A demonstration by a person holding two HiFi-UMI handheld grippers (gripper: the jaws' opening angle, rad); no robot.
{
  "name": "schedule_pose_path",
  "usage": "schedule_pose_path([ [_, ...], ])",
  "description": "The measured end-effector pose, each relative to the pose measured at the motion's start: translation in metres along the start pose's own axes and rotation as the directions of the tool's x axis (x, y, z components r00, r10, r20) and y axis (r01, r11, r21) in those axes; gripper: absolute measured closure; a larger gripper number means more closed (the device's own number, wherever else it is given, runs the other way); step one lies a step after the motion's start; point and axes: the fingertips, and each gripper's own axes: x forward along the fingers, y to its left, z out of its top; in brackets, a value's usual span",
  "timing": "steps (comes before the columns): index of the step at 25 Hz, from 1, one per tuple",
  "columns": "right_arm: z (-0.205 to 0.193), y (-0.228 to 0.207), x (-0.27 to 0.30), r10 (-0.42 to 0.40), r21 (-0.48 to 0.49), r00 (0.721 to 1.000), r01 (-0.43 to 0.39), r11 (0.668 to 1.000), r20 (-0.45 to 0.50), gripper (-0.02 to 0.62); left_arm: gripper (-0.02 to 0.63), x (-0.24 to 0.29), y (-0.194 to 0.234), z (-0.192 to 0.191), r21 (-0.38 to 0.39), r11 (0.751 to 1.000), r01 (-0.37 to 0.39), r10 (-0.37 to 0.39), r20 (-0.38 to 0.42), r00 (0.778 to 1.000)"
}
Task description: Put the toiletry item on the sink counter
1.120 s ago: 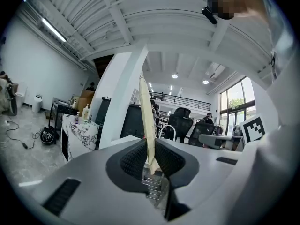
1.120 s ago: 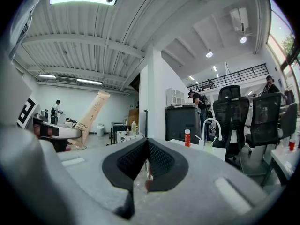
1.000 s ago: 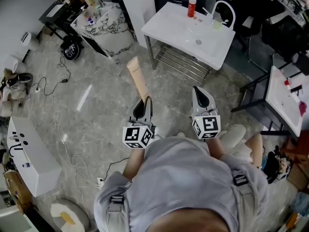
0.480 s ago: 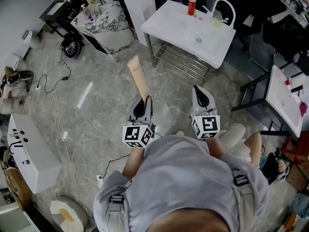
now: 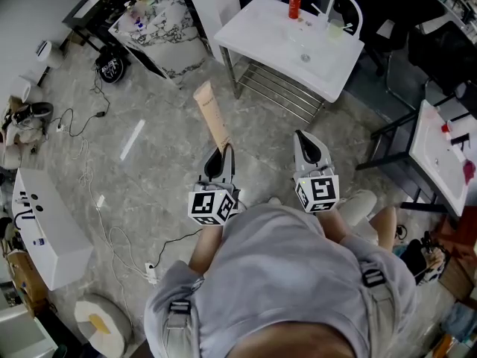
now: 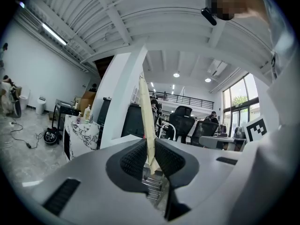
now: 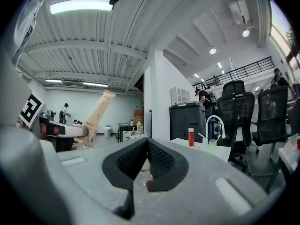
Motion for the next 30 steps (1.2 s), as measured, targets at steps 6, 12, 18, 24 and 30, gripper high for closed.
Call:
schedule_pose_path([
  [6, -0.007, -0.016, -0.004, 0.041, -0.006, 0.999, -0.041, 0.999, -0.014, 0.591, 0.555, 0.004, -0.016, -0.008, -0.007, 0.999, -0.035, 0.035, 0.009, 0.999],
  [12, -0.011, -0.025, -0.005, 0.06, 0.001, 0.998, -0.06, 0.998, -0.031, 0.591, 0.555, 0.006, -0.021, -0.01, -0.015, 0.998, -0.061, 0.061, 0.005, 0.998],
  [18, -0.019, -0.029, 0.0, 0.069, 0.013, 0.997, -0.069, 0.998, -0.042, 0.591, 0.555, 0.012, -0.02, -0.013, -0.018, 0.997, -0.074, 0.074, 0.004, 0.997],
  [24, -0.019, -0.028, 0.019, 0.064, 0.007, 0.997, -0.064, 0.998, -0.039, 0.591, 0.555, 0.025, -0.006, -0.014, -0.024, 0.997, -0.067, 0.067, 0.0, 0.998],
  [30, -0.019, -0.027, 0.044, 0.045, 0.012, 0.998, -0.044, 0.999, -0.046, 0.591, 0.555, 0.049, 0.014, -0.007, -0.029, 0.999, -0.043, 0.043, 0.005, 0.999],
])
